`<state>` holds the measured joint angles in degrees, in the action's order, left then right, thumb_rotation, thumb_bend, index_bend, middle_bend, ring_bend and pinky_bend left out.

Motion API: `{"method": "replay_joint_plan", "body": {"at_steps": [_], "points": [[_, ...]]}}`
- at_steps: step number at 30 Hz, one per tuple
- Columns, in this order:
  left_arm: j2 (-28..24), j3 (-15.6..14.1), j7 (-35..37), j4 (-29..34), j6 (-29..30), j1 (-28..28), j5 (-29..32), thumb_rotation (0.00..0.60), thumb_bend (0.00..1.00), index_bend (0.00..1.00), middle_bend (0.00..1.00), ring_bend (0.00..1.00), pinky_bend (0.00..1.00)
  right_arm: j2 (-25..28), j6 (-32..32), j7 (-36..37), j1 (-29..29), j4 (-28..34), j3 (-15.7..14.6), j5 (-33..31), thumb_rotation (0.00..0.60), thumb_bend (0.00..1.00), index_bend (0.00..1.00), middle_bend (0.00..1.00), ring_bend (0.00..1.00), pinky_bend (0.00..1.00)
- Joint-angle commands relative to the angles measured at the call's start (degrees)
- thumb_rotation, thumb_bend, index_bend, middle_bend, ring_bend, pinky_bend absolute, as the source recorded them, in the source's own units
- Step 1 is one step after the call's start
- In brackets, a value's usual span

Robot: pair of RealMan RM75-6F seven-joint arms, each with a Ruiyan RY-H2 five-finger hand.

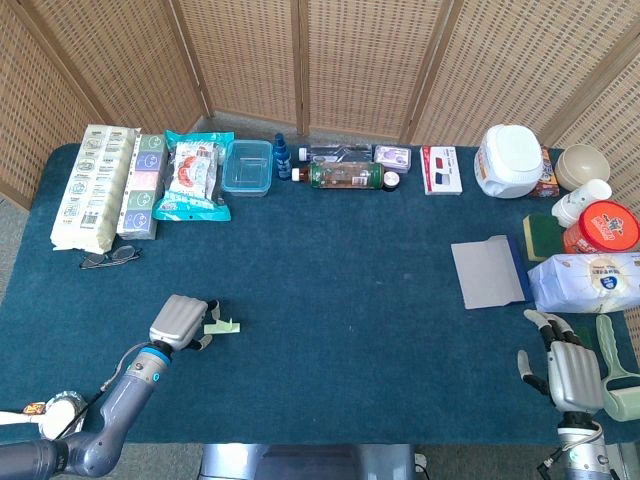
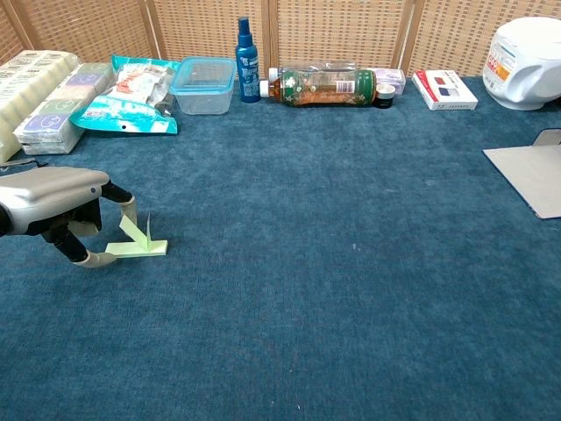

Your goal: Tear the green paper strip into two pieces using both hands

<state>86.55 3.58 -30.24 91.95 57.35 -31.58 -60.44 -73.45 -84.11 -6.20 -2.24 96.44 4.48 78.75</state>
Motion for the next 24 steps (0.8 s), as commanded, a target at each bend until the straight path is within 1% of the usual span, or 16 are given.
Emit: {"method": "replay_joint_plan", "body": {"at_steps": [1, 10, 24], "points": [[0.18, -0.13, -0.03, -0.11, 0.00, -0.19, 0.25, 0.600, 0.26, 0.43, 1.00, 1.00, 1.00, -0.02, 0.06, 0.01, 0.01, -0.08, 0.03, -0.06, 0.600, 0.47, 0.20, 0.24, 0.18, 0.34], [0.87, -0.52, -0.65, -0.59, 0.00, -0.70, 1.48, 0.600, 0.26, 0.43, 1.00, 1.00, 1.00, -0.10, 0.36, 0.11, -0.01, -0.33, 0.09, -0.30, 0.600, 0.47, 0.20, 0.24, 0.18, 0.34], [1.18, -0.47, -0.55, -0.33, 0.15, -1.43, 3.36, 0.600, 0.27, 0.46, 1.00, 1.00, 1.00, -0.33, 0.73, 0.40, 0.03, -0.66, 0.24, -0.80, 0.600, 0.47, 0.20, 0.24, 0.18, 0.34]]}}
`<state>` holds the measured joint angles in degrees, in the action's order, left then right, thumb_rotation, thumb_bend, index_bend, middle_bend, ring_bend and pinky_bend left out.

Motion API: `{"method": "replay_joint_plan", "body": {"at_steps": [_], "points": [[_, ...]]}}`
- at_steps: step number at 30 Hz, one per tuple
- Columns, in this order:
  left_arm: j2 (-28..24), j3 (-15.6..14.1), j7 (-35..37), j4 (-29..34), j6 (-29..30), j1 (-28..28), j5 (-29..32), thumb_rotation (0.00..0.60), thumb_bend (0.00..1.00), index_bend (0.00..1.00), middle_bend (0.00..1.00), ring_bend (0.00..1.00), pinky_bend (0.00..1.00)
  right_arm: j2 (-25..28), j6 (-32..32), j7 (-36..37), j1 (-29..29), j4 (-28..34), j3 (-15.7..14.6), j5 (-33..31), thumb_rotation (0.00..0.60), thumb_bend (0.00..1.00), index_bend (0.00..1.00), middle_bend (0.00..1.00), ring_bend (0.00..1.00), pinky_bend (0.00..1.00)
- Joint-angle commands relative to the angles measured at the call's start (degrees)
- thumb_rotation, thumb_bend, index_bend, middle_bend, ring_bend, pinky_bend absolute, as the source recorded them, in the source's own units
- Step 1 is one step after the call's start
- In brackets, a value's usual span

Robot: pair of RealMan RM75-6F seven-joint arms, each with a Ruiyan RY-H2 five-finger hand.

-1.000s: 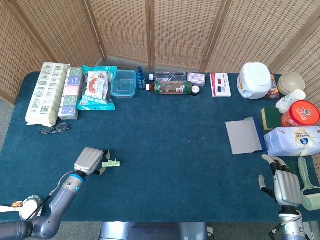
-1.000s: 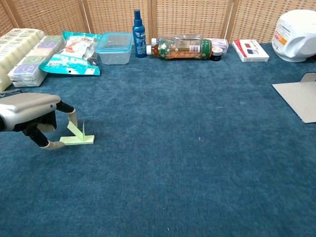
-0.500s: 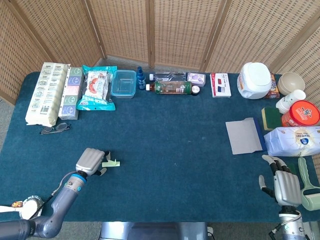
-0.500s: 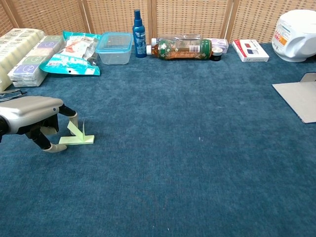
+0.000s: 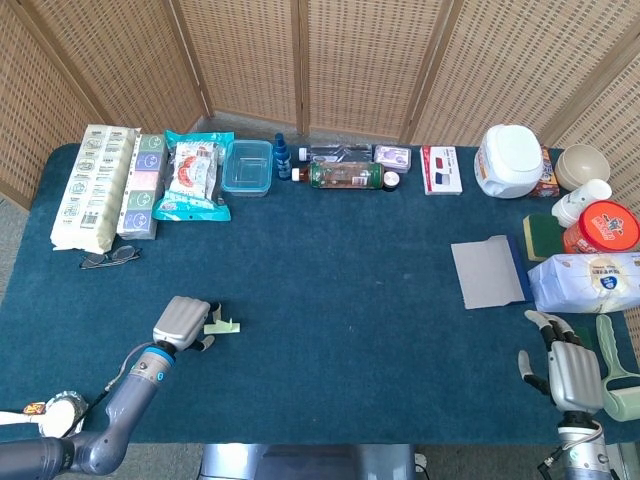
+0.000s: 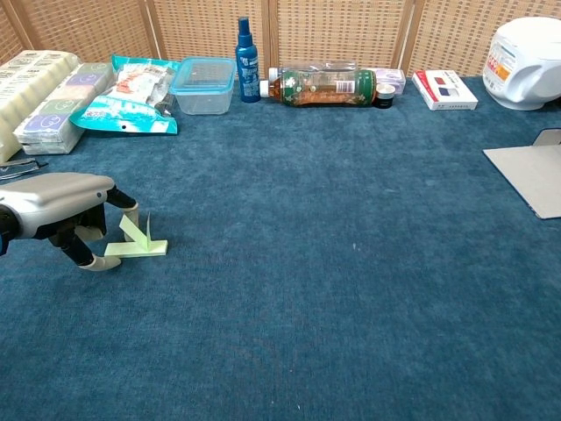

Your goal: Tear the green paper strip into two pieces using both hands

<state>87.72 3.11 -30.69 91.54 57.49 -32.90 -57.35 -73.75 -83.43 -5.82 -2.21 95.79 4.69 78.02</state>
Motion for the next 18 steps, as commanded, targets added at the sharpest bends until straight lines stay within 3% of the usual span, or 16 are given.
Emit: {"method": "replay_joint_plan", "body": {"at_steps": [1, 18], "points": [[0.01, -0.01, -0.19, 0.11, 0.05, -0.18, 0.44, 0.600, 0.27, 0.46, 1.00, 1.00, 1.00, -0.06, 0.13, 0.03, -0.02, -0.02, 0.04, -0.14, 0.600, 0.47, 0.20, 0.24, 0.18, 0.34], [-0.33, -0.27, -0.41, 1.04, 0.74, -0.84, 1.40, 0.600, 0.38, 0.61, 1.00, 1.00, 1.00, 0.10, -0.11, 0.98, 0.15, -0.12, 0.25, 0.01, 0.600, 0.47, 0.20, 0.24, 0.18, 0.34]]}}
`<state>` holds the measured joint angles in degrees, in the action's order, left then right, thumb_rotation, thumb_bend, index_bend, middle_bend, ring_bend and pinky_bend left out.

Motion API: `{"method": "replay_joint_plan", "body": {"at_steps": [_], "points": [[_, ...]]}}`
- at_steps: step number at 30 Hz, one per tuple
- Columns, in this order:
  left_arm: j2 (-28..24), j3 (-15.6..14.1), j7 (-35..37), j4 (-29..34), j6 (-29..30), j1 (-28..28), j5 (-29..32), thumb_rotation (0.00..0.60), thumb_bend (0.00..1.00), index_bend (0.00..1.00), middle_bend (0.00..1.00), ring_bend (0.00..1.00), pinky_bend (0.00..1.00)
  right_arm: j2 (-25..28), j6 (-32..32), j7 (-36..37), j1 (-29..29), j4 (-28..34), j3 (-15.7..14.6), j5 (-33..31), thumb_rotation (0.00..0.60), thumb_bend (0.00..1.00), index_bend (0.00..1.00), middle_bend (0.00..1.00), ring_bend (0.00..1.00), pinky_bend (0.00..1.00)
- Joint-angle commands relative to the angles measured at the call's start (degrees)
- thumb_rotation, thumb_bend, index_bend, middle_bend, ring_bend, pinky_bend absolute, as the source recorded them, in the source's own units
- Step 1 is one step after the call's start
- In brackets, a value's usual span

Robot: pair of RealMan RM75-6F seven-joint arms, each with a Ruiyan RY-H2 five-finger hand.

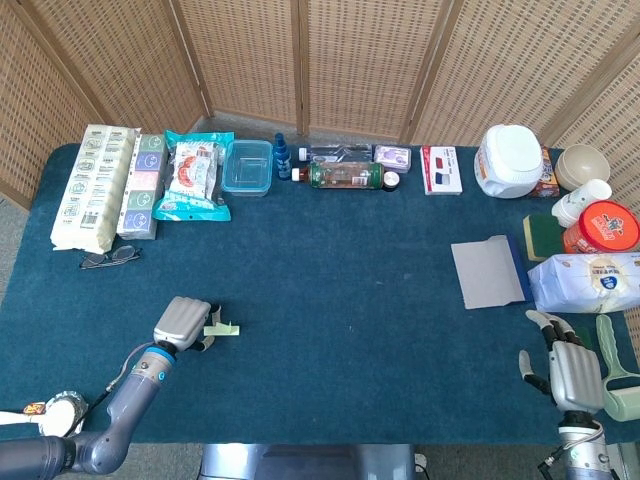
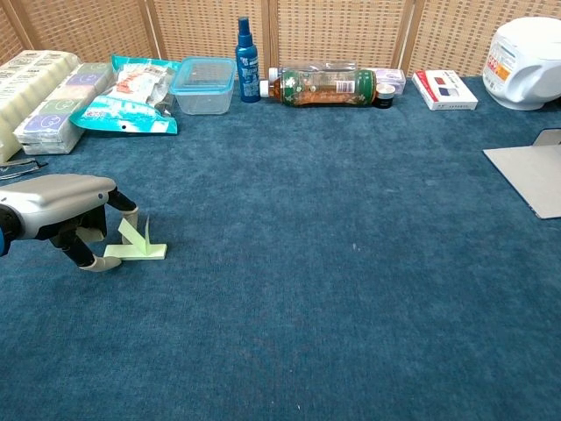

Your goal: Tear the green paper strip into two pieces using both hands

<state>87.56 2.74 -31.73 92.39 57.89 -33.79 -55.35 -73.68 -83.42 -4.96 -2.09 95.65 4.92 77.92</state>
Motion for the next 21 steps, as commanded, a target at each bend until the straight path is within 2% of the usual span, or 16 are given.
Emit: {"method": "replay_joint_plan", "body": {"at_steps": [1, 7, 11, 18, 21], "points": [[-0.31, 0.09, 0.87, 0.26, 0.37, 0.07, -0.85, 0.600, 0.38, 0.62, 1.00, 1.00, 1.00, 0.05, -0.15, 0.18, 0.05, 0.02, 0.03, 0.17, 0.600, 0.47, 0.19, 0.24, 0.18, 0.34], [-3.29, 0.12, 3.64, 1.15, -0.06, -0.19, -4.67, 0.600, 0.41, 0.66, 1.00, 1.00, 1.00, 0.31, -0.05, 0.99, -0.08, 0.43, 0.12, 0.56, 0.600, 0.47, 0.19, 0.24, 0.18, 0.34], [-7.06, 0.24, 7.58, 1.53, -0.50, -0.50, -9.79, 0.600, 0.41, 0.67, 1.00, 1.00, 1.00, 0.65, 0.35, 2.08, -0.49, 0.91, 0.22, 1.22, 0.600, 0.47, 0.19, 0.24, 0.18, 0.34], [-16.02, 0.39, 19.33, 1.00, -4.26, -2.77, -20.86, 0.600, 0.42, 0.68, 1.00, 1.00, 1.00, 1.46, 2.28, 7.19, -1.95, 2.75, 0.46, 3.02, 0.600, 0.47, 0.18, 0.23, 0.18, 0.34], [-20.09, 0.67, 26.77, -0.54, -5.61, -4.73, -26.96, 0.600, 0.42, 0.68, 1.00, 1.00, 1.00, 1.38, 3.98, 9.10, -3.65, 3.73, 0.73, 4.58, 0.600, 0.48, 0.18, 0.23, 0.18, 0.34]]}}
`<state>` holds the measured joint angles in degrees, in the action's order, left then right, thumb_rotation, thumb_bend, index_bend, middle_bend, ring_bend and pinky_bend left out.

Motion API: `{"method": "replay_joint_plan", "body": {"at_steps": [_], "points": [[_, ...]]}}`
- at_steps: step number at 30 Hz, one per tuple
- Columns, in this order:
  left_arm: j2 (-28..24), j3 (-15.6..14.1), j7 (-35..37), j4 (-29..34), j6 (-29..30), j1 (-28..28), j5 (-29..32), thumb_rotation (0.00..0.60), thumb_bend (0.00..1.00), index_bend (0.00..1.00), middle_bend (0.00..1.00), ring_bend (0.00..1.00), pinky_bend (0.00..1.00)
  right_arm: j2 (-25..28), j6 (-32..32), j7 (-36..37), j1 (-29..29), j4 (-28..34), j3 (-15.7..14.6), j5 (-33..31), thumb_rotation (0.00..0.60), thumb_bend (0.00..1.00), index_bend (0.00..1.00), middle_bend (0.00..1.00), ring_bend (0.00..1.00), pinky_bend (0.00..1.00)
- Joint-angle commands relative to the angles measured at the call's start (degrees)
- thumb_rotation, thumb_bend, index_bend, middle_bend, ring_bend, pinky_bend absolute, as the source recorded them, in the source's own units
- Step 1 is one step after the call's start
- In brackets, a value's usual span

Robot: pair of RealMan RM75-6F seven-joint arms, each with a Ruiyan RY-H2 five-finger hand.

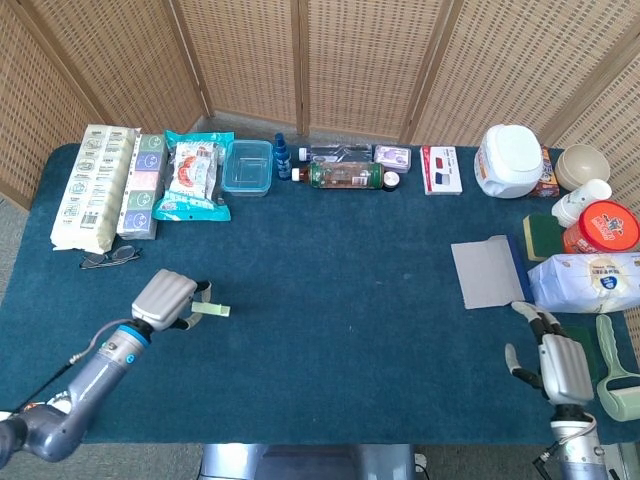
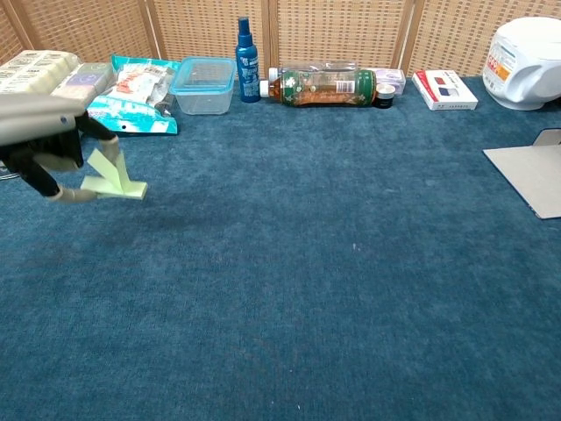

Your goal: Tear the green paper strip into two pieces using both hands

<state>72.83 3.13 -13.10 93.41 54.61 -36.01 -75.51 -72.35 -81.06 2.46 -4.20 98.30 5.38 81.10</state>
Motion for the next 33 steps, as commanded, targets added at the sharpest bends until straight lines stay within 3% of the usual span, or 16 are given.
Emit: {"method": "replay_joint_plan", "body": {"at_steps": [1, 10, 22, 25, 29, 33], "points": [[-6.19, 0.08, 10.68, -2.34, -2.77, -3.25, -9.00, 0.600, 0.42, 0.68, 1.00, 1.00, 1.00, -0.08, 2.26, 2.59, -2.09, 1.36, 0.33, 1.73, 0.600, 0.47, 0.18, 0.22, 0.18, 0.34], [-7.94, -0.56, 18.93, -5.92, -3.35, -7.63, -17.89, 0.600, 0.42, 0.68, 1.00, 1.00, 1.00, -2.08, 6.48, 11.23, -6.00, 3.11, 0.21, 4.93, 0.600, 0.47, 0.15, 0.21, 0.18, 0.33], [-5.89, 0.17, 21.89, -7.43, -7.50, -14.75, -21.76, 0.600, 0.42, 0.69, 1.00, 1.00, 1.00, -9.13, 10.60, 23.86, -11.68, 1.22, 1.40, 7.29, 0.600, 0.48, 0.06, 0.21, 0.18, 0.32], [-5.29, 0.41, 22.49, -7.62, -8.52, -16.35, -21.79, 0.600, 0.42, 0.69, 1.00, 1.00, 1.00, -11.06, 11.43, 27.58, -13.33, -0.11, 1.86, 7.77, 0.600, 0.47, 0.06, 0.31, 0.26, 0.42], [-4.98, 0.72, 23.65, -7.51, -10.00, -18.53, -21.70, 0.600, 0.42, 0.69, 1.00, 1.00, 1.00, -12.91, 13.28, 39.67, -16.23, -1.08, 2.34, 9.18, 0.600, 0.47, 0.08, 0.47, 0.48, 0.67], [-5.08, 0.78, 23.88, -7.40, -10.92, -19.97, -21.68, 0.600, 0.42, 0.69, 1.00, 1.00, 1.00, -15.74, 14.07, 40.63, -18.22, -5.00, 3.16, 8.73, 0.600, 0.47, 0.12, 0.57, 0.64, 0.79]]}}
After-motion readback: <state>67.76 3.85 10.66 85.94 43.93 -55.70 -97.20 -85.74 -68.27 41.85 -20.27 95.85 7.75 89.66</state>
